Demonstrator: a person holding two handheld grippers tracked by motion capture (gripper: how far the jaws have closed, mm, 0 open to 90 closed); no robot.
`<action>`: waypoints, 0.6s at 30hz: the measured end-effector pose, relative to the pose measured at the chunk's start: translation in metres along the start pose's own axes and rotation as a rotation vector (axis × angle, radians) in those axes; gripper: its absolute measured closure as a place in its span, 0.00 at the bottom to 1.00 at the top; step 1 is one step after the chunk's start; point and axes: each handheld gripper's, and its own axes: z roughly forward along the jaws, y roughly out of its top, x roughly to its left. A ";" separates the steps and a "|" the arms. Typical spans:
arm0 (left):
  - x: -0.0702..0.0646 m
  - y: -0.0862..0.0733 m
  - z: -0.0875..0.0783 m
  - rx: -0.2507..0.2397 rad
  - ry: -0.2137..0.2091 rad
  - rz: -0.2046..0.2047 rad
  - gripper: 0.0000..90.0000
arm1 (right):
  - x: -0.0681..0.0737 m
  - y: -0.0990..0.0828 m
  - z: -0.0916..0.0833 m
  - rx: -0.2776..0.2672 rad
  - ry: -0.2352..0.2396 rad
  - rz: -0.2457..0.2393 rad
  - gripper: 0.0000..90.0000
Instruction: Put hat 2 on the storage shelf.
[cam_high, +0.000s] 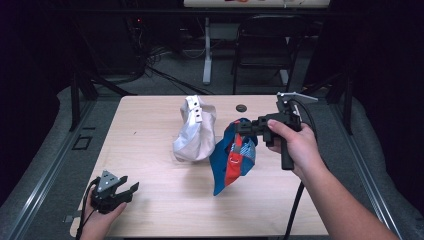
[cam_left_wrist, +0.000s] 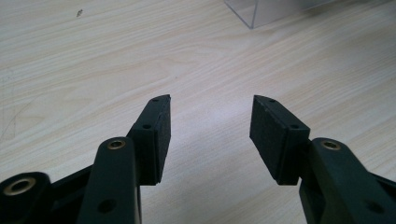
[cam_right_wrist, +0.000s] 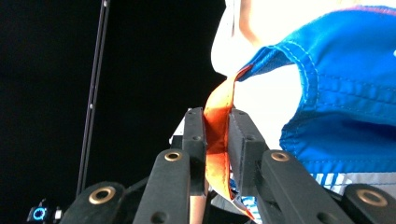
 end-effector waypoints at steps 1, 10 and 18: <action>0.001 0.000 0.000 -0.002 -0.001 -0.011 0.52 | 0.002 0.005 -0.004 -0.016 0.005 0.007 0.87; 0.002 0.001 0.003 0.002 -0.010 -0.020 0.50 | 0.015 0.030 -0.024 -0.097 -0.022 0.002 0.87; 0.004 0.001 0.001 0.001 -0.004 -0.020 0.49 | 0.019 0.057 -0.033 -0.189 -0.069 0.004 0.87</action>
